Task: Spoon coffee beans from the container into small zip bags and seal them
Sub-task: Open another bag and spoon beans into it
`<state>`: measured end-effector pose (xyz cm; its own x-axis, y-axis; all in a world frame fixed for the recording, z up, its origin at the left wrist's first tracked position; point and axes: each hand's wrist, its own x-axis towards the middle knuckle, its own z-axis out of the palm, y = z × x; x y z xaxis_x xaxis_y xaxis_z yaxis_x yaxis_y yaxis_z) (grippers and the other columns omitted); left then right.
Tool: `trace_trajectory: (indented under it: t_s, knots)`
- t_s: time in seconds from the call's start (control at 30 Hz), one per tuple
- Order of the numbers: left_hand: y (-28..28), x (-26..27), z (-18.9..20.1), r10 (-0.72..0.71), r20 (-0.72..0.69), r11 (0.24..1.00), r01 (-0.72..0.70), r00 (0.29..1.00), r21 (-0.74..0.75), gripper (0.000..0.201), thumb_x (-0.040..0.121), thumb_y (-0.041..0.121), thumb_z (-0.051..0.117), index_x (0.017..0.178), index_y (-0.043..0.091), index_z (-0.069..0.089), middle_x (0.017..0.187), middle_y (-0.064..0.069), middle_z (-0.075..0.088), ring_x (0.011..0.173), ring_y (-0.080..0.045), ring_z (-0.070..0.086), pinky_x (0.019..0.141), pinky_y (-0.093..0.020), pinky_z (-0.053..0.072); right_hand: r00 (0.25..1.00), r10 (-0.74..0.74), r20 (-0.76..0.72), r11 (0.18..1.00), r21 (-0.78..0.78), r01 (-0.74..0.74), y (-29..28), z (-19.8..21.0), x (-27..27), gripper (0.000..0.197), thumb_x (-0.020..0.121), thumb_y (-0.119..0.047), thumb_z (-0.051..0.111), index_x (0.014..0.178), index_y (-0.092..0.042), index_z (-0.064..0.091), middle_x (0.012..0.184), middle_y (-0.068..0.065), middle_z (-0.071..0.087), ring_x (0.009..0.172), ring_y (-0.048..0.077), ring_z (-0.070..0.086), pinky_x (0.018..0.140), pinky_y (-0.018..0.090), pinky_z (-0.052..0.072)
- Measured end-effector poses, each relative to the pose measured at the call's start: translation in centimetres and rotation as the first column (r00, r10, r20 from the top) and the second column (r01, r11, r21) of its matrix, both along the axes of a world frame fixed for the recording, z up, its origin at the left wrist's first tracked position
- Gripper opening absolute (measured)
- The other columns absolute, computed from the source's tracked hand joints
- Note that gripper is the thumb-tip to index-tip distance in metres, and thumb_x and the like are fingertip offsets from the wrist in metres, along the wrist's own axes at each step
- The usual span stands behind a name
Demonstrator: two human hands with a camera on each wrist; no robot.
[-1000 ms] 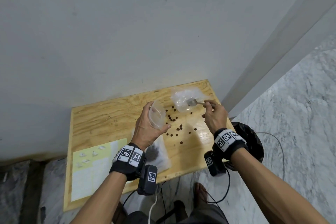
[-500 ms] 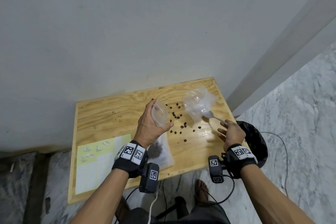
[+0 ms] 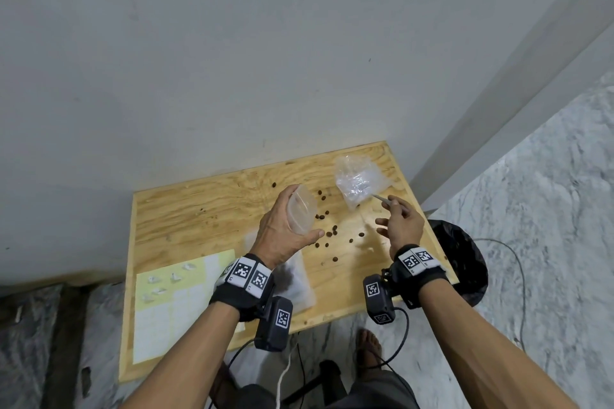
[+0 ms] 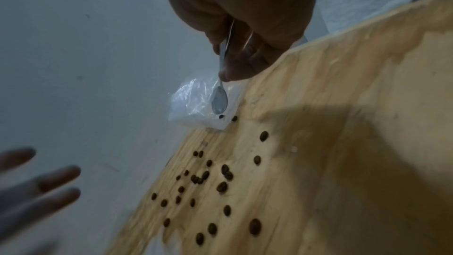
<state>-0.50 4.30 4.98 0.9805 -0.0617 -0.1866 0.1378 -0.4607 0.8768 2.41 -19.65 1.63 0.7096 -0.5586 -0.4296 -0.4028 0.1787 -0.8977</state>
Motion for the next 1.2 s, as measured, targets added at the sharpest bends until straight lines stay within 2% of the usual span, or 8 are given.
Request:
trace_trajectory:
  t_s: [0.2, 0.3, 0.47, 0.6, 0.7, 0.83, 1.07, 1.2]
  knots:
    - [-2.2, 1.6, -0.3, -0.074, -0.050, 0.997, 0.074, 0.996, -0.006, 0.097, 0.067, 0.040, 0.088, 0.145, 0.040, 0.030, 0.137, 0.009, 0.043, 0.126, -0.018, 0.044, 0.103, -0.039, 0.043, 0.995, 0.102, -0.020, 0.975, -0.195, -0.104, -0.4, -0.8, -1.0, 0.019, 0.098, -0.018, 0.051, 0.104, -0.020, 0.068, 0.101, 0.002, 0.071, 0.056, 0.022, 0.065, 0.045, 0.029, 0.052]
    - [-3.5, 2.4, -0.5, -0.143, -0.090, 0.990, 0.143, 0.986, -0.002, 0.098, 0.069, 0.038, 0.087, 0.147, 0.037, 0.028, 0.143, 0.005, 0.040, 0.123, -0.021, 0.046, 0.085, -0.030, 0.054, 0.990, 0.135, -0.038, 0.964, -0.228, -0.140, -0.2, -0.8, -0.8, 0.018, 0.098, -0.018, 0.050, 0.103, -0.019, 0.068, 0.100, 0.002, 0.072, 0.057, 0.023, 0.067, 0.049, 0.035, 0.056]
    - [-4.7, 3.9, -1.4, -0.201, -0.170, 0.979, 0.203, 0.965, -0.002, 0.105, 0.062, 0.054, 0.086, 0.147, 0.043, 0.025, 0.154, 0.006, 0.032, 0.132, -0.022, 0.046, 0.108, -0.048, 0.041, 0.979, 0.203, 0.008, 0.933, -0.304, -0.191, 0.6, 0.6, 0.8, 0.016, 0.096, -0.025, 0.050, 0.097, -0.024, 0.066, 0.087, -0.003, 0.072, 0.061, 0.024, 0.069, 0.065, 0.044, 0.059]
    - [-5.0, 5.1, -1.4, -0.243, -0.184, 0.970, 0.243, 0.953, -0.021, 0.095, 0.070, 0.038, 0.086, 0.147, 0.034, 0.031, 0.144, 0.008, 0.038, 0.096, 0.004, 0.056, 0.083, -0.021, 0.051, 0.966, 0.253, 0.059, 0.911, -0.351, -0.217, 1.2, 1.6, 2.4, 0.015, 0.095, -0.029, 0.050, 0.095, -0.029, 0.065, 0.084, -0.005, 0.071, 0.067, 0.023, 0.069, 0.068, 0.046, 0.059]
    - [-5.1, 6.0, -1.4, -0.276, -0.158, 0.961, 0.272, 0.948, -0.044, 0.083, 0.071, 0.033, 0.087, 0.137, 0.040, 0.038, 0.136, 0.009, 0.047, 0.116, -0.012, 0.052, 0.098, -0.036, 0.046, 0.956, 0.288, 0.060, 0.889, -0.388, -0.243, 1.6, 2.0, 3.2, 0.018, 0.093, -0.032, 0.049, 0.096, -0.030, 0.067, 0.092, -0.005, 0.072, 0.076, 0.023, 0.069, 0.071, 0.048, 0.059]
    - [-5.1, 7.0, -1.7, -0.271, -0.193, 0.963, 0.265, 0.943, -0.056, 0.074, 0.068, 0.036, 0.087, 0.122, 0.056, 0.040, 0.127, 0.017, 0.050, 0.117, -0.008, 0.050, 0.099, -0.037, 0.043, 0.950, 0.311, 0.035, 0.876, -0.398, -0.272, 1.9, 2.2, 3.6, 0.023, 0.091, -0.034, 0.048, 0.100, -0.029, 0.069, 0.096, -0.002, 0.073, 0.079, 0.023, 0.070, 0.073, 0.048, 0.058]
    - [-5.5, 8.4, -1.9, -0.294, -0.216, 0.952, 0.304, 0.931, 0.014, 0.089, 0.057, 0.056, 0.080, 0.136, 0.036, 0.043, 0.136, 0.010, 0.046, 0.125, -0.018, 0.047, 0.103, -0.044, 0.043, 0.949, 0.316, 0.021, 0.864, -0.421, -0.278, 1.8, 1.7, 3.4, 0.022, 0.094, -0.033, 0.051, 0.103, -0.028, 0.070, 0.095, -0.005, 0.072, 0.078, 0.022, 0.070, 0.077, 0.045, 0.058]
    - [-5.3, 8.7, -2.2, -0.263, -0.255, 0.946, 0.300, 0.931, 0.123, 0.111, 0.070, 0.049, 0.082, 0.156, 0.020, 0.019, 0.163, 0.002, 0.016, 0.148, -0.019, 0.020, 0.120, -0.045, 0.021, 0.950, 0.309, 0.040, 0.850, -0.459, -0.257, 1.7, 1.6, 3.4, 0.024, 0.097, -0.029, 0.051, 0.110, -0.023, 0.070, 0.096, -0.004, 0.072, 0.080, 0.021, 0.069, 0.078, 0.041, 0.058]
